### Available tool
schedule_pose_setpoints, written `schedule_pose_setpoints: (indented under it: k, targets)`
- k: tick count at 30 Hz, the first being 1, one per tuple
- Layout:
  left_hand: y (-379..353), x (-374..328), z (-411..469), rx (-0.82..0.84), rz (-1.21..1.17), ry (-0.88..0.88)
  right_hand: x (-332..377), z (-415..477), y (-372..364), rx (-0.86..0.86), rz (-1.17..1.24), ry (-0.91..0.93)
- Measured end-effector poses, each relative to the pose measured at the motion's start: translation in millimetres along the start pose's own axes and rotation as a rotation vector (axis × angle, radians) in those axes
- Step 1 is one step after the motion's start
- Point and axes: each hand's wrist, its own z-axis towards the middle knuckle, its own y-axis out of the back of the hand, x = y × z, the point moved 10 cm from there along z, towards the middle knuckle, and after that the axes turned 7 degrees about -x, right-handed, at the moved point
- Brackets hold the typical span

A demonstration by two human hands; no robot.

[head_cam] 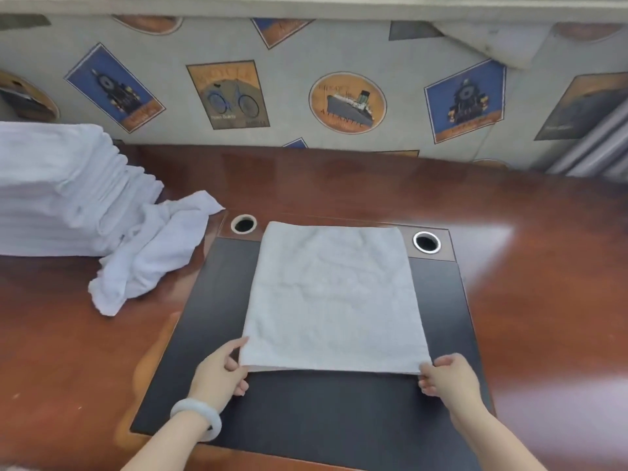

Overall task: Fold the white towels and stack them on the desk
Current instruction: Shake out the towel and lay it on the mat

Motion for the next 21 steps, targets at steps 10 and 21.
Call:
schedule_pose_setpoints:
  k: [10,21]
  targets:
    - [1,-31,-15,-0.250,0.552,-0.344,49,-33,4,-0.125,-0.549,0.440]
    - [-124,-70,28,-0.105,0.921,-0.854,97,-56,-155,0.006,-0.774,1.160]
